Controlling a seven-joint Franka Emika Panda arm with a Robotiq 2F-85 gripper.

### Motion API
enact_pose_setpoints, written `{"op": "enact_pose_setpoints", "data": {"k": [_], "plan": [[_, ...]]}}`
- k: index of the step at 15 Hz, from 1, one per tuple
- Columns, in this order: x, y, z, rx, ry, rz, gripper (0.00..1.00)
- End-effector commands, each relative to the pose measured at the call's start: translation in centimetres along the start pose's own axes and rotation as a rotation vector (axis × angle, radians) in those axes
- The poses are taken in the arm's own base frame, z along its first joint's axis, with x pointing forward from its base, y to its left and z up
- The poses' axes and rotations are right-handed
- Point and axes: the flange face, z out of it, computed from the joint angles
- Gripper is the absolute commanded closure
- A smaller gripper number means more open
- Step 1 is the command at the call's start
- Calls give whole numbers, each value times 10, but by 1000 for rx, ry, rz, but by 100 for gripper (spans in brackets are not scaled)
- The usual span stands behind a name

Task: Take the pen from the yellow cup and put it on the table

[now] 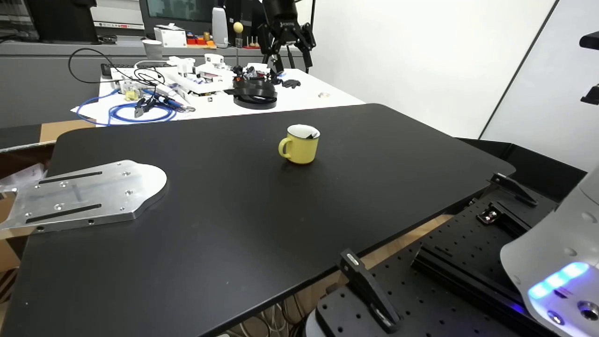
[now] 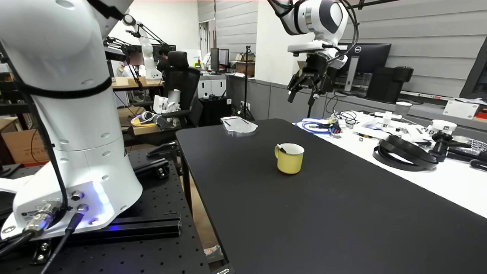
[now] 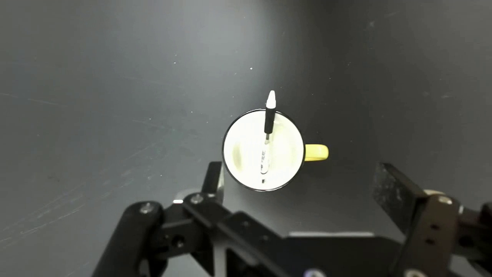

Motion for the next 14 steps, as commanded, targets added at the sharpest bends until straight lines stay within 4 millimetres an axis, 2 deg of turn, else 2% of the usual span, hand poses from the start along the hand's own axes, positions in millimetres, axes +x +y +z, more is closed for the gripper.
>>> {"op": "enact_pose_setpoints", "data": {"k": [1, 7, 14], "plan": [[13, 1, 4, 71, -53, -24, 0], [12, 6, 36, 111, -130, -40, 0], [9, 18, 77, 135, -137, -50, 0]]}}
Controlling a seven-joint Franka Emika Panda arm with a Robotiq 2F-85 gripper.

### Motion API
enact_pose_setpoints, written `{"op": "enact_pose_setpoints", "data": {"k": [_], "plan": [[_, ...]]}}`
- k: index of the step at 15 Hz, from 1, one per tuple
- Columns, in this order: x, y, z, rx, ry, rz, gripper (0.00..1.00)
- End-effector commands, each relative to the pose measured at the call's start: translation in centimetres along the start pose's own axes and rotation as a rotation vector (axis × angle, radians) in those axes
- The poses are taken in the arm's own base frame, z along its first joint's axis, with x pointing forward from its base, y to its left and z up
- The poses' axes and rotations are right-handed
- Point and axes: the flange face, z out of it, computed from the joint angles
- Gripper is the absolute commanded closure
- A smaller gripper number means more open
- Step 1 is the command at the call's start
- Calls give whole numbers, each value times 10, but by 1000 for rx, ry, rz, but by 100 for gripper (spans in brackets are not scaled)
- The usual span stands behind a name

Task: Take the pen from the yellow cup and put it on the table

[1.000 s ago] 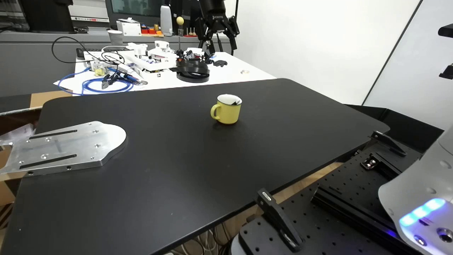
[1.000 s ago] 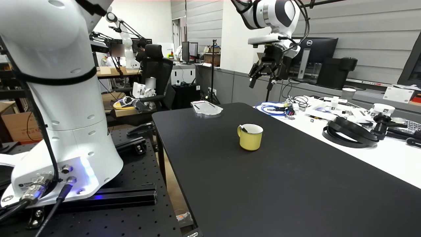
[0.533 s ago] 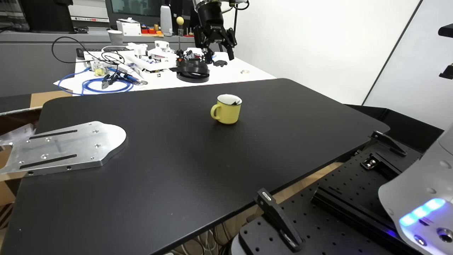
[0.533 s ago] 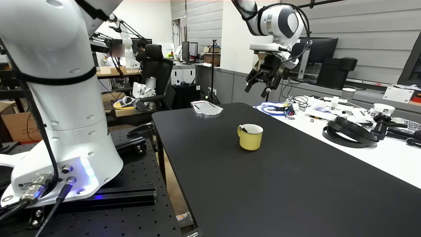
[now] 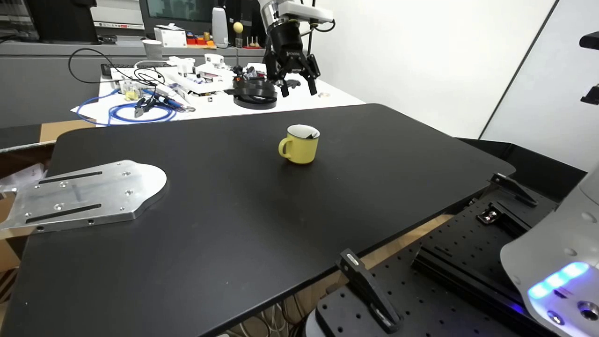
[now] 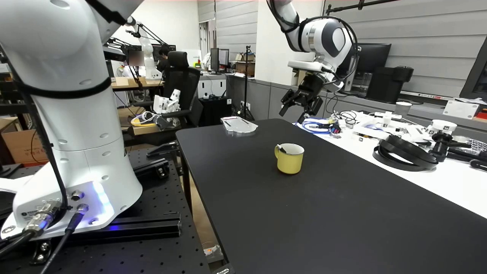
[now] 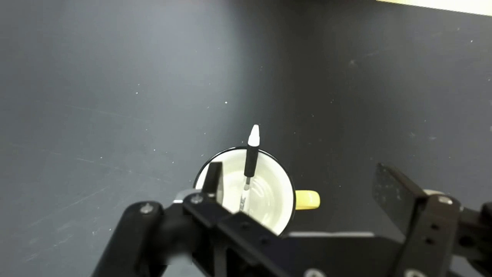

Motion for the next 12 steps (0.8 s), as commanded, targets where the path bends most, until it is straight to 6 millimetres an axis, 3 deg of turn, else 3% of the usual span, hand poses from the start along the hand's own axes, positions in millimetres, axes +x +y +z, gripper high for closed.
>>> {"op": "enact_pose_setpoints", "data": {"k": [1, 12], "plan": [[-6, 11, 16, 33, 17, 5, 0], [-8, 30, 60, 131, 51, 46, 0]]}}
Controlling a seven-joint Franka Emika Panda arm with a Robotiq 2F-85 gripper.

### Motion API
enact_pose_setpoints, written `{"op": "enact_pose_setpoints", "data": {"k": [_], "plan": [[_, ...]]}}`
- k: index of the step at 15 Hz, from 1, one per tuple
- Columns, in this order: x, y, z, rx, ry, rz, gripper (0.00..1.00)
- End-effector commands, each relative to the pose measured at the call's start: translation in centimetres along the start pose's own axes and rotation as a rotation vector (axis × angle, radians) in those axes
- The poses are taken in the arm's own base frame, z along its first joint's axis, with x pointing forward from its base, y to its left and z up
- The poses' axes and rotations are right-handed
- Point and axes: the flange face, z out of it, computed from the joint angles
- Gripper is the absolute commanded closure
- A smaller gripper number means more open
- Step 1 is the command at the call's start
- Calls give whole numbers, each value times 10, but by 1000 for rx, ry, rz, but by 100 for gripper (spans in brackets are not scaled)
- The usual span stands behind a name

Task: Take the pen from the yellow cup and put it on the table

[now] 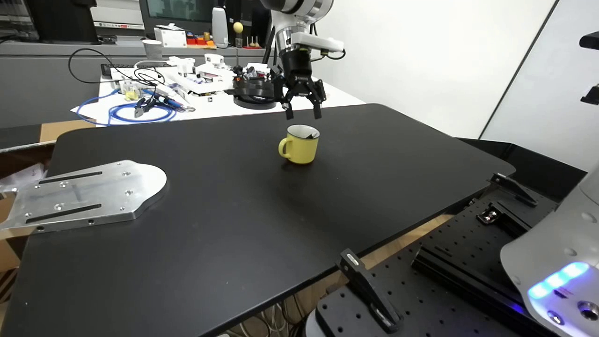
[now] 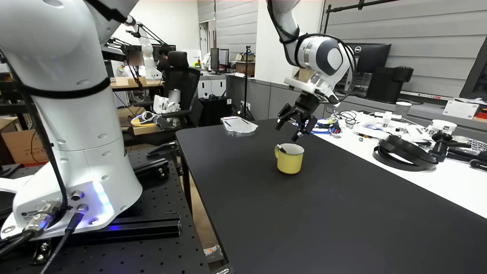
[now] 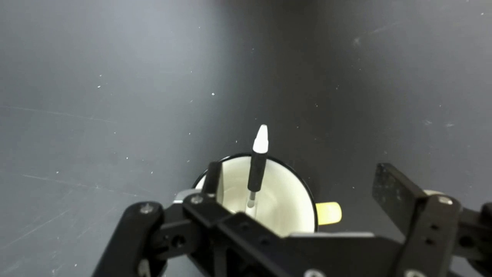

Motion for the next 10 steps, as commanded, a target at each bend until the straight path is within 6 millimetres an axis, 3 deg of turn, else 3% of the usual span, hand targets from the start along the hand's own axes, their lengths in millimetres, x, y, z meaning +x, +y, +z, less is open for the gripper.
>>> {"op": "enact_pose_setpoints", "data": {"k": [1, 10], "plan": [[-16, 11, 3, 38, 3, 27, 0], [-25, 29, 21, 69, -13, 69, 0]]}}
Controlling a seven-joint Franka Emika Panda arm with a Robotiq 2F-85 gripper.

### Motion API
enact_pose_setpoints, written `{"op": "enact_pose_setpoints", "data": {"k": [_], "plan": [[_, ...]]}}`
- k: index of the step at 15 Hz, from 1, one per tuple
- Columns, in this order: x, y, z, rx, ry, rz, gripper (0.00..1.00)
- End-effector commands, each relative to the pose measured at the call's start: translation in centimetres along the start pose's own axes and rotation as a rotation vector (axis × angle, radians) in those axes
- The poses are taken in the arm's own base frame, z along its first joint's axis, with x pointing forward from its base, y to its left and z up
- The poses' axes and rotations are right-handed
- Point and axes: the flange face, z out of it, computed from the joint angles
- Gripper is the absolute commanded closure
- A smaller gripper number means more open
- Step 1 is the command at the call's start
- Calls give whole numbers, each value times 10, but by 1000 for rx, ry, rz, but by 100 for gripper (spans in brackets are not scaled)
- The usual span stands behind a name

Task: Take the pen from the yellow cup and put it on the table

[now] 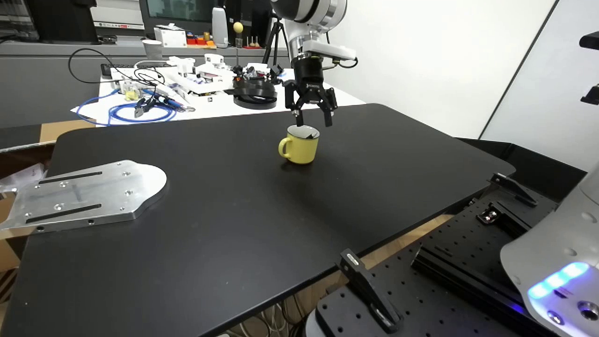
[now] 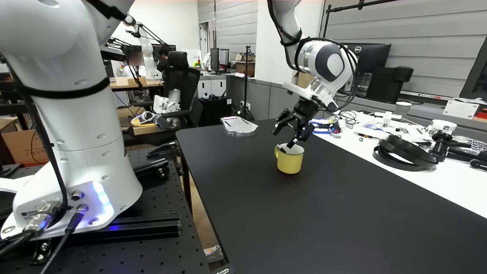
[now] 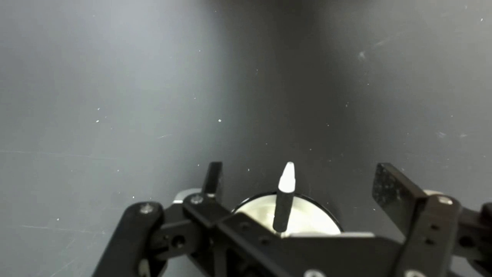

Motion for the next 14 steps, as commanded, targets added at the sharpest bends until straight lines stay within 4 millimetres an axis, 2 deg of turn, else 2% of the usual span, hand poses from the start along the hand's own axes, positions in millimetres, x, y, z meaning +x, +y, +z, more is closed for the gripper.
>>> {"op": "enact_pose_setpoints", "data": {"k": [1, 12, 13, 14], "plan": [[-12, 5, 0, 22, 9, 19, 0], [-10, 7, 6, 24, 45, 20, 0], [-10, 7, 6, 25, 53, 18, 25], [-9, 6, 6, 22, 63, 16, 26]]}}
